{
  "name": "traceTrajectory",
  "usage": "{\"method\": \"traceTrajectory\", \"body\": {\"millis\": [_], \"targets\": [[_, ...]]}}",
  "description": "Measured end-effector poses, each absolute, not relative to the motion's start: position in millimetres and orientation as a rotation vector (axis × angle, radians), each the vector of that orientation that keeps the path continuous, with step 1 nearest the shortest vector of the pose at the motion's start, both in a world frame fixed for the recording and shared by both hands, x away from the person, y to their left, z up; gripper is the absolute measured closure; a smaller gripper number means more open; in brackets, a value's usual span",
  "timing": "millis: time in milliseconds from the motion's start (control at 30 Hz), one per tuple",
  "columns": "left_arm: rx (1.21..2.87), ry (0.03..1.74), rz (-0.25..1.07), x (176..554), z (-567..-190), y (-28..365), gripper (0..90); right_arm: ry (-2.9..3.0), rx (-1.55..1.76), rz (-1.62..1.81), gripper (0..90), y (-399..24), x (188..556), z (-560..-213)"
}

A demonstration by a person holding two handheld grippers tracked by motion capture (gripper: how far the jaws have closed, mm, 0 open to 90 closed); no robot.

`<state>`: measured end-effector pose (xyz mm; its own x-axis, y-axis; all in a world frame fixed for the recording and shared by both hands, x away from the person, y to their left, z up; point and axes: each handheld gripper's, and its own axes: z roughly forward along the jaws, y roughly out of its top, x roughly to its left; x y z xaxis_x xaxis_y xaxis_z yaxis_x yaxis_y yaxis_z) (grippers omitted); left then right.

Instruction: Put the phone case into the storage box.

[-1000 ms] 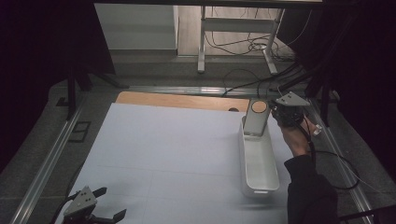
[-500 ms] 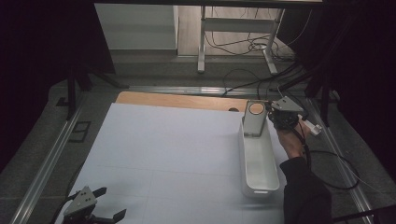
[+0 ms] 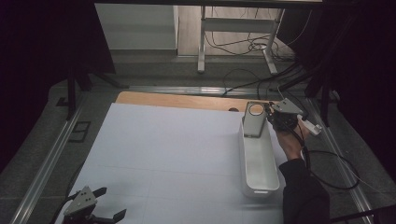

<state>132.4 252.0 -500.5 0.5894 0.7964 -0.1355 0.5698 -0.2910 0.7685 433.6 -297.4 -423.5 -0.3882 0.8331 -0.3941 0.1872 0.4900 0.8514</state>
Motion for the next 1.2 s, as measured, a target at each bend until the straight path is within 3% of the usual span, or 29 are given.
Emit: {"method": "traceTrajectory", "body": {"millis": [800, 1200], "targets": [[1.992, 1.088, 0.349, 132, -500, 252, 0.0, 1.894, 0.943, 0.987, 42.7, -301, 424, -414], [1.990, 1.088, 0.347, 132, -500, 252, 0.0, 1.931, 1.017, 1.020, 35.2, -299, 416, -408]]}}
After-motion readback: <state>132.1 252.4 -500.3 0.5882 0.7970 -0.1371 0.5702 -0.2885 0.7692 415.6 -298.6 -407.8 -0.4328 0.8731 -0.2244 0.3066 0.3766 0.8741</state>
